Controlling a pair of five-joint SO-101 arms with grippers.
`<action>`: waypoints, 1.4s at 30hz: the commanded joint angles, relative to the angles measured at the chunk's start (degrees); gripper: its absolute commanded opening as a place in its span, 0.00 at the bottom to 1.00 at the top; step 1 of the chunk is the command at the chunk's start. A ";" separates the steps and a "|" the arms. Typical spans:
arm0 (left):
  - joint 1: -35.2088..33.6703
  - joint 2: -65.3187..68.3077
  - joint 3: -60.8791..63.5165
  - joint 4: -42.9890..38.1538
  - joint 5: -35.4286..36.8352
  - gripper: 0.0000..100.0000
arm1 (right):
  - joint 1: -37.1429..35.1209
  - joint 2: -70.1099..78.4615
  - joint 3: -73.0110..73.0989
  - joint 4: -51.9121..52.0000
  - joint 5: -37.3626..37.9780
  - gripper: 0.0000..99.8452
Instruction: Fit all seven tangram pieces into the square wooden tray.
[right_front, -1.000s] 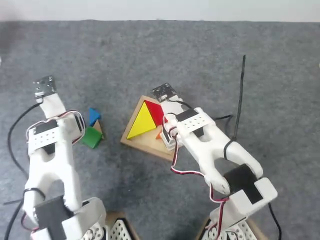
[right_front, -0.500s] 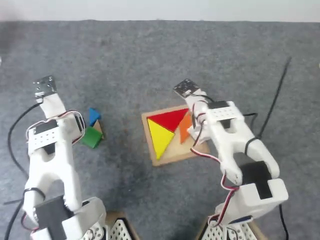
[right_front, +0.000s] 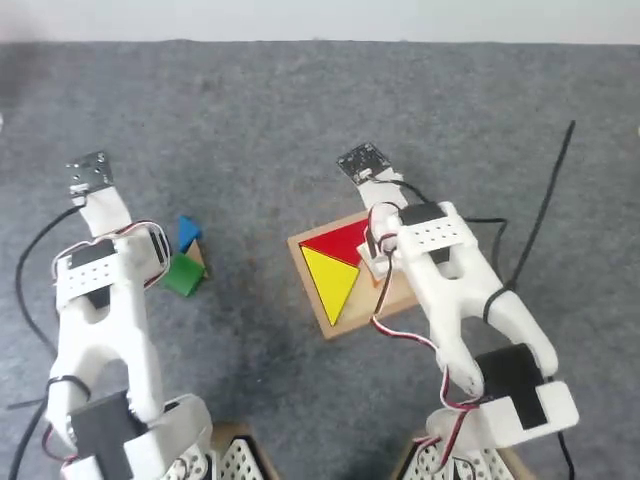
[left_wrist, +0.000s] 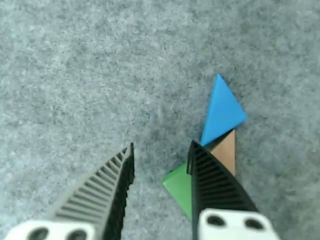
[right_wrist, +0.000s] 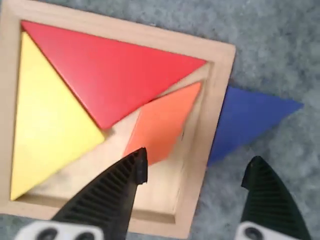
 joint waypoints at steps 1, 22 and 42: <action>0.35 -0.35 -2.07 -0.97 -0.53 0.17 | -0.48 1.45 -2.20 -2.86 -0.79 0.31; 1.58 -0.35 -2.07 0.18 -0.62 0.17 | 6.37 18.95 -18.37 -2.59 0.88 0.31; 1.58 -0.26 -2.07 0.18 -0.62 0.17 | 2.33 -6.37 0.00 0.57 -0.79 0.31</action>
